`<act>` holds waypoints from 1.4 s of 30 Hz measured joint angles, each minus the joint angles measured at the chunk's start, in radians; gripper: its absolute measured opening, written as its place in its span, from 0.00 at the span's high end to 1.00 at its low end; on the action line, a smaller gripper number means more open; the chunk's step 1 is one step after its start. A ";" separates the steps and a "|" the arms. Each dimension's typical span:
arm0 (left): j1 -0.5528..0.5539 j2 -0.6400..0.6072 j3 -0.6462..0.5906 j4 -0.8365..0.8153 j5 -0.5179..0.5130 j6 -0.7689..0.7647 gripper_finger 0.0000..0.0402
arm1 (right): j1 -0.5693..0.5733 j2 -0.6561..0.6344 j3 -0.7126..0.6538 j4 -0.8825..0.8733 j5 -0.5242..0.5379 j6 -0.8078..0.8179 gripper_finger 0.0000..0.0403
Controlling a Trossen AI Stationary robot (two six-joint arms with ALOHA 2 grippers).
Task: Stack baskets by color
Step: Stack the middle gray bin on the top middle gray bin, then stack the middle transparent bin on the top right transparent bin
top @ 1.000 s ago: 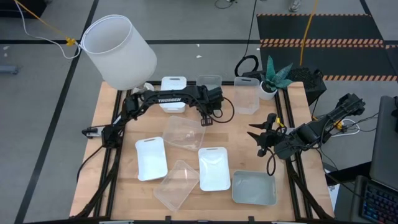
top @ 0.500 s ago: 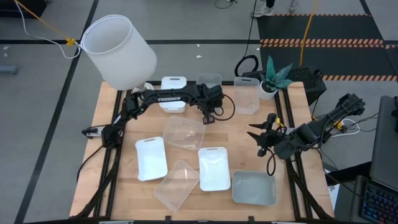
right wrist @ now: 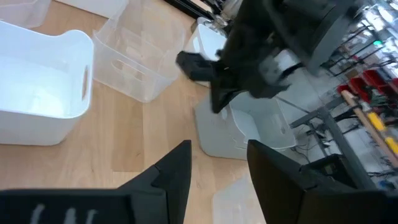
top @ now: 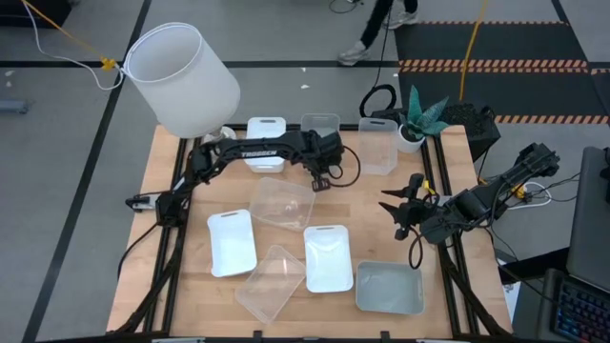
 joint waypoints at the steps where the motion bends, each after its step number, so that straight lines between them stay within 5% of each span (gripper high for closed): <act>1: -0.011 -0.014 0.000 -0.006 0.000 -0.003 0.95 | 0.000 0.000 0.000 0.000 -0.008 0.001 0.63; 8: -0.098 -0.118 0.001 -0.022 -0.029 -0.051 0.95 | 0.000 0.000 0.000 0.009 -0.051 0.027 0.63; 20: -0.331 -0.193 0.001 -0.095 -0.114 -0.197 0.95 | 0.000 0.004 0.008 0.195 -0.451 0.169 0.63; 28: -0.474 -0.196 -0.027 -0.131 -0.219 -0.266 0.95 | 0.006 0.074 0.067 0.204 -0.561 0.373 0.63; 35: -0.515 -0.302 -0.209 -0.106 -0.224 -0.303 0.95 | 0.013 0.173 0.092 0.223 -0.596 0.416 0.63; 42: -0.548 -0.554 -0.511 0.061 -0.224 -0.369 0.95 | 0.030 0.273 0.189 0.225 -0.642 0.389 0.63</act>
